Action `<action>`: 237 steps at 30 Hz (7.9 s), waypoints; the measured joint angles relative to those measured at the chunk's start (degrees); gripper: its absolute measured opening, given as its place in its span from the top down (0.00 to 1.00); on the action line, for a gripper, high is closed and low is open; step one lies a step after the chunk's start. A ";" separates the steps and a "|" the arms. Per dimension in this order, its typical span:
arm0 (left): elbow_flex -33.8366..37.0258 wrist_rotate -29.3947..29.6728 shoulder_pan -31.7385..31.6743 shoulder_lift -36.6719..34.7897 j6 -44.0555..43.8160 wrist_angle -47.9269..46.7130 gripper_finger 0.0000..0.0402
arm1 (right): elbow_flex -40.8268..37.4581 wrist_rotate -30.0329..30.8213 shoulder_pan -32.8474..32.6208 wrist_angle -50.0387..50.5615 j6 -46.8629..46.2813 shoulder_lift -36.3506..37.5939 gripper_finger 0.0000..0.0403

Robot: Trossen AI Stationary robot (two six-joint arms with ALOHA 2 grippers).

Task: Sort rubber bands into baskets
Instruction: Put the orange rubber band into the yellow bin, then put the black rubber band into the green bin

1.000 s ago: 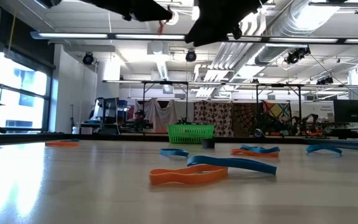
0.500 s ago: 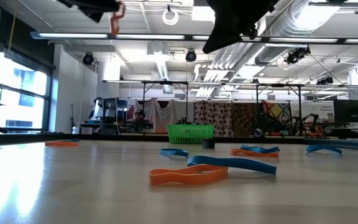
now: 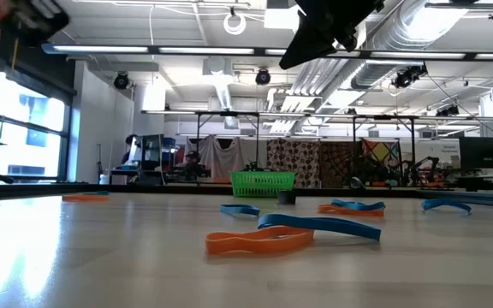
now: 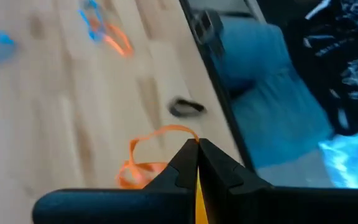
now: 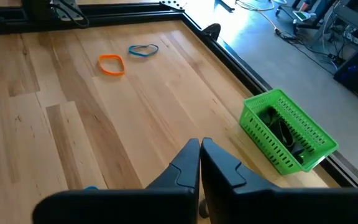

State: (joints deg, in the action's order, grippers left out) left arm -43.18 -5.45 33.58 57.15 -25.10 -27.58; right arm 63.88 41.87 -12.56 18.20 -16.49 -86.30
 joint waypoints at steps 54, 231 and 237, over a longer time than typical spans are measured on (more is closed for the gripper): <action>-1.63 8.99 14.56 15.95 -17.54 -5.47 0.71 | -0.05 -0.28 -1.75 0.02 -0.43 0.00 1.00; -22.14 7.67 -17.62 38.08 13.22 -1.73 1.00 | -0.07 0.66 -8.16 12.36 -1.46 0.16 1.00; -22.14 8.50 -30.90 31.81 16.64 -0.88 1.00 | -5.15 2.05 -6.53 7.76 -0.37 0.25 1.00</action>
State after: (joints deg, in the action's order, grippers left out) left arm -65.32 3.05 2.68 88.96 -8.46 -28.45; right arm 58.73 43.91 -19.09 25.95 -16.87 -86.05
